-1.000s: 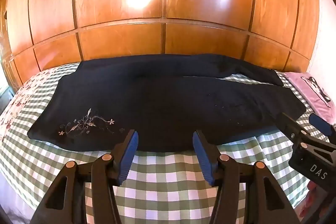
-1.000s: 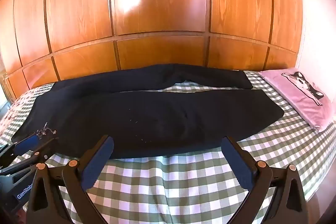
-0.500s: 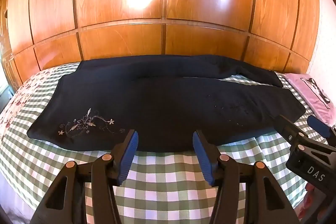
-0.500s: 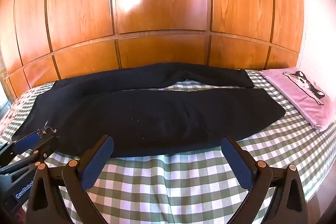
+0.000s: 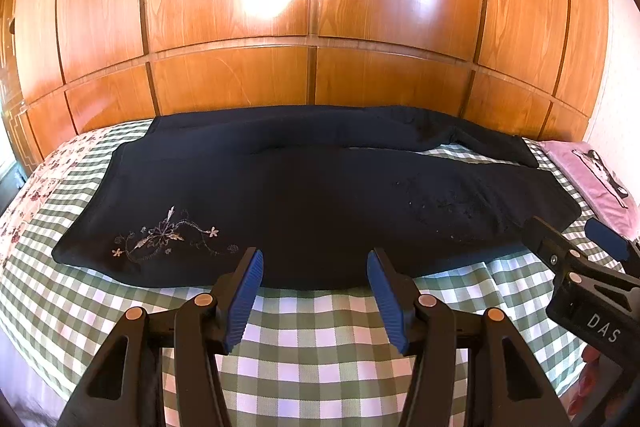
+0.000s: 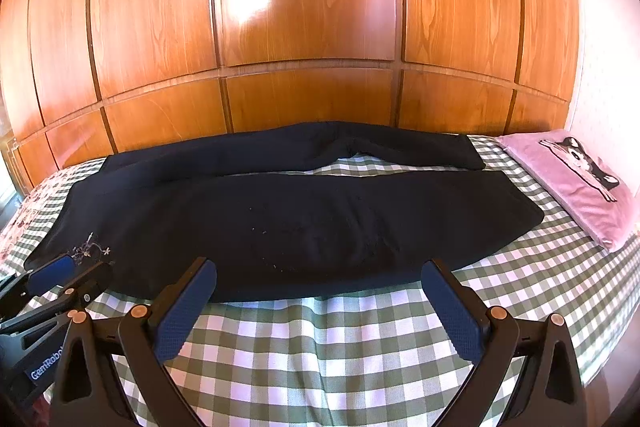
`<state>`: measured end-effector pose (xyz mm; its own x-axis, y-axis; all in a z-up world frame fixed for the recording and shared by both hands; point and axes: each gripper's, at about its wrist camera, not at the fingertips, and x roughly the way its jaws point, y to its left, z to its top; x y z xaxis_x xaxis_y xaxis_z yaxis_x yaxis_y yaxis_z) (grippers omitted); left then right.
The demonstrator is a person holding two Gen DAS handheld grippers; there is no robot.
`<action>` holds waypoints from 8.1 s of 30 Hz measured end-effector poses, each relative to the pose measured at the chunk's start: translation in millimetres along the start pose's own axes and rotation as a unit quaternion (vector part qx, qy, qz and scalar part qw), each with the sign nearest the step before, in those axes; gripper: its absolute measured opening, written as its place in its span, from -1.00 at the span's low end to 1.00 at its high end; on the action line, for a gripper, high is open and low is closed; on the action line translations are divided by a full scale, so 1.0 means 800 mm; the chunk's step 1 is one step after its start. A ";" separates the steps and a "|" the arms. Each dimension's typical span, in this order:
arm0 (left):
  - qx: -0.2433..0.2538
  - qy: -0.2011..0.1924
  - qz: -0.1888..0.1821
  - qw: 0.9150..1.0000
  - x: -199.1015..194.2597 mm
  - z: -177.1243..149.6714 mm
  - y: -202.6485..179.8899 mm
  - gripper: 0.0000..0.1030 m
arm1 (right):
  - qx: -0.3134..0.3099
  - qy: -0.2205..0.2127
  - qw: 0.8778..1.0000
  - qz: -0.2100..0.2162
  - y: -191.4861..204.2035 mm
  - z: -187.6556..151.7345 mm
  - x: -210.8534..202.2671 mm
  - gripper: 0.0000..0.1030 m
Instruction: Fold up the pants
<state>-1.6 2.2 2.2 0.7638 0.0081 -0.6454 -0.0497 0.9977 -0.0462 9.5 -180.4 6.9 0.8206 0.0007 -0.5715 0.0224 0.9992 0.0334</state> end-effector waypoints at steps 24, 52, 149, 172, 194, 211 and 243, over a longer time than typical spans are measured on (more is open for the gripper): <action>-0.001 0.003 -0.005 1.000 0.003 -0.003 -0.001 0.08 | -0.002 0.002 1.000 0.004 0.000 -0.001 0.002 1.00; -0.006 0.012 -0.004 1.000 0.009 -0.006 0.004 0.08 | -0.003 0.005 1.000 0.004 0.001 -0.003 0.005 1.00; -0.348 0.011 -0.003 0.937 0.074 -0.068 0.266 -0.86 | 0.364 0.028 0.924 0.112 -0.291 -0.037 0.171 -0.79; -0.319 0.033 -0.028 0.947 -0.026 -0.148 0.276 -0.76 | 0.334 0.031 0.937 0.102 -0.292 -0.081 0.061 -0.82; -0.197 0.031 -0.036 0.979 0.084 -0.019 0.160 0.14 | 0.344 0.061 0.929 0.119 -0.311 0.050 0.203 -0.18; -0.111 0.053 -0.022 0.992 0.125 -0.031 0.123 0.66 | 0.405 0.077 0.909 0.064 -0.328 0.123 0.370 -0.25; -0.151 0.037 -0.080 0.985 0.118 -0.032 0.148 0.72 | 0.102 0.065 0.992 0.017 -0.131 0.124 0.271 -0.09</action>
<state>48.2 119.3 -84.1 0.7285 -0.1641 -0.6651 -0.1302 0.9200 -0.3696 241.8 -289.1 -39.3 0.7426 0.0524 -0.6677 0.1225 0.9695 0.2124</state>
